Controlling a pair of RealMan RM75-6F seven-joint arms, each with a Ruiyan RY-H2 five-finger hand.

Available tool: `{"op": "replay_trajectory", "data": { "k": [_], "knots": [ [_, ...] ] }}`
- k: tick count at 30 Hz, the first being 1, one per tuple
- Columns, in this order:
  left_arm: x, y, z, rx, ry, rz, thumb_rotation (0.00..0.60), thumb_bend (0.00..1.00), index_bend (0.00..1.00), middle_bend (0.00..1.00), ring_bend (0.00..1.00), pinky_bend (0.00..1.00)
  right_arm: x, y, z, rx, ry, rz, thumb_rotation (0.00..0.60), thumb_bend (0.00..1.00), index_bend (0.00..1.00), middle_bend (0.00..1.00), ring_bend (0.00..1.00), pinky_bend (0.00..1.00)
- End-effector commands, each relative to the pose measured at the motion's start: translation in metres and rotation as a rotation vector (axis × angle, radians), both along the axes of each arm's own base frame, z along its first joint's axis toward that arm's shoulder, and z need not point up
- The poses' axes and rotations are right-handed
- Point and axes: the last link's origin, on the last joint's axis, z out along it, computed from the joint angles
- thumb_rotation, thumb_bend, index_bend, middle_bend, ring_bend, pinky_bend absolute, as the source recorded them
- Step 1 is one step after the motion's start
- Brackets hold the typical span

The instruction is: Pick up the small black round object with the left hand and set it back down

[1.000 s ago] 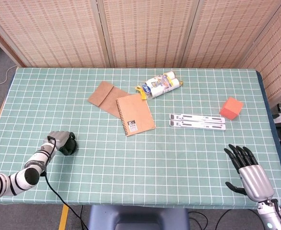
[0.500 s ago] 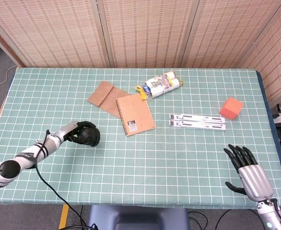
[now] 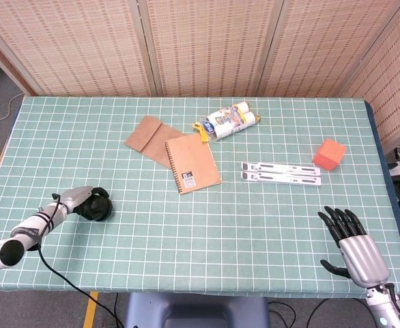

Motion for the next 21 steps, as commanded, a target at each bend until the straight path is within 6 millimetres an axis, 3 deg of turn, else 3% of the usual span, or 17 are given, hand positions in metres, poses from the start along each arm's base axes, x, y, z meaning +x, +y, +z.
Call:
{"op": "replay_trajectory", "data": {
  "k": [1,10,15,21],
  "knots": [
    [0.008,0.008,0.003,0.085,0.238,-0.139,0.600,0.44,0.53,0.52,0.58,0.81,0.000,0.000,0.001,0.000,-0.001,-0.001,0.600,0.09,0.00,0.00,0.00,0.00],
    [0.027,-0.003,-0.004,0.115,0.330,-0.079,0.600,0.45,0.55,0.54,0.60,0.83,0.000,0.000,0.001,0.004,-0.003,0.001,0.600,0.09,0.00,0.00,0.00,0.00],
    [0.038,-0.003,-0.004,0.085,0.156,0.003,0.600,0.45,0.54,0.54,0.60,0.83,0.000,0.000,0.001,0.004,-0.003,0.001,0.600,0.09,0.00,0.00,0.00,0.00],
    [0.054,-0.001,0.002,0.078,-0.185,0.138,0.600,0.45,0.54,0.54,0.60,0.83,0.000,0.000,0.000,0.005,0.000,0.000,0.600,0.09,0.00,0.00,0.00,0.00]
  ]
}}
